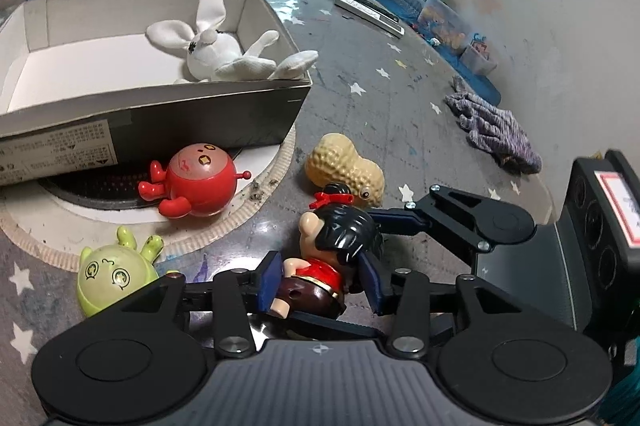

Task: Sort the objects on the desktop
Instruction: 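Lower the left tool onto the black-haired doll and grasp it, then lift the doll into the box and open the left tool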

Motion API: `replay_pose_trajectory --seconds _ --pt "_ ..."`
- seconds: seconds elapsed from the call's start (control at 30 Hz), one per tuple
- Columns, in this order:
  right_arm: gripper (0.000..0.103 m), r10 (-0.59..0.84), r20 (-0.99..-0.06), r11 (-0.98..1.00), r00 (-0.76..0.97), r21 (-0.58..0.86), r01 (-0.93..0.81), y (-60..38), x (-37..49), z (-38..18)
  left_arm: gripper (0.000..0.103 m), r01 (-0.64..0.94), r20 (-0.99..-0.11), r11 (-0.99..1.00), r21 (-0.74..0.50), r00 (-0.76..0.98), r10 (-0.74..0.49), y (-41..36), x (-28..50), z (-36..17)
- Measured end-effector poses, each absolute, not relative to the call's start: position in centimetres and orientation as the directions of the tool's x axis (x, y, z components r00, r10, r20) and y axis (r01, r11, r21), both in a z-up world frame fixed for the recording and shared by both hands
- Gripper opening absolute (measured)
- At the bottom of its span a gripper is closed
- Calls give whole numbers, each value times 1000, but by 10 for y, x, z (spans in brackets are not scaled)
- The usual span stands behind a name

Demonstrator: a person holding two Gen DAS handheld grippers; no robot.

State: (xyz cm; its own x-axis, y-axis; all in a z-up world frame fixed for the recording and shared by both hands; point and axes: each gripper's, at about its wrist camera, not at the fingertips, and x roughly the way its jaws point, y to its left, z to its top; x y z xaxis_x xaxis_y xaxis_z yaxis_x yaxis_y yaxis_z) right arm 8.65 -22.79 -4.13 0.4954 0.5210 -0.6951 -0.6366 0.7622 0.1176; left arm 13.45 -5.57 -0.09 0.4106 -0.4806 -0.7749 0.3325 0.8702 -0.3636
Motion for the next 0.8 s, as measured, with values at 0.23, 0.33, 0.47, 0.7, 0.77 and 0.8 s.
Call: replay_pose_trajectory --seconds 0.23,0.33,0.47,0.7,0.77,0.8 --pt "87 519 -701 761 490 118 -638 -227 87 -41 47 378 -782 861 -342 394 -483 -58 134 0" --pt "87 522 -703 758 483 122 -641 -227 87 -43 47 428 -792 849 -310 377 -480 -61 133 3" --pt "87 525 -703 755 480 124 -644 -227 87 -44 47 505 -818 831 -234 360 -449 -72 130 9" --pt "86 523 -697 754 490 110 -648 -225 84 -44 49 522 -840 826 -211 336 -426 -74 134 8" --pt "86 525 -696 755 489 115 -646 -226 85 -44 49 520 -839 826 -218 333 -431 -73 135 7" --pt "85 525 -696 754 489 115 -646 -226 84 -44 49 527 -840 823 -211 333 -428 -74 134 7"
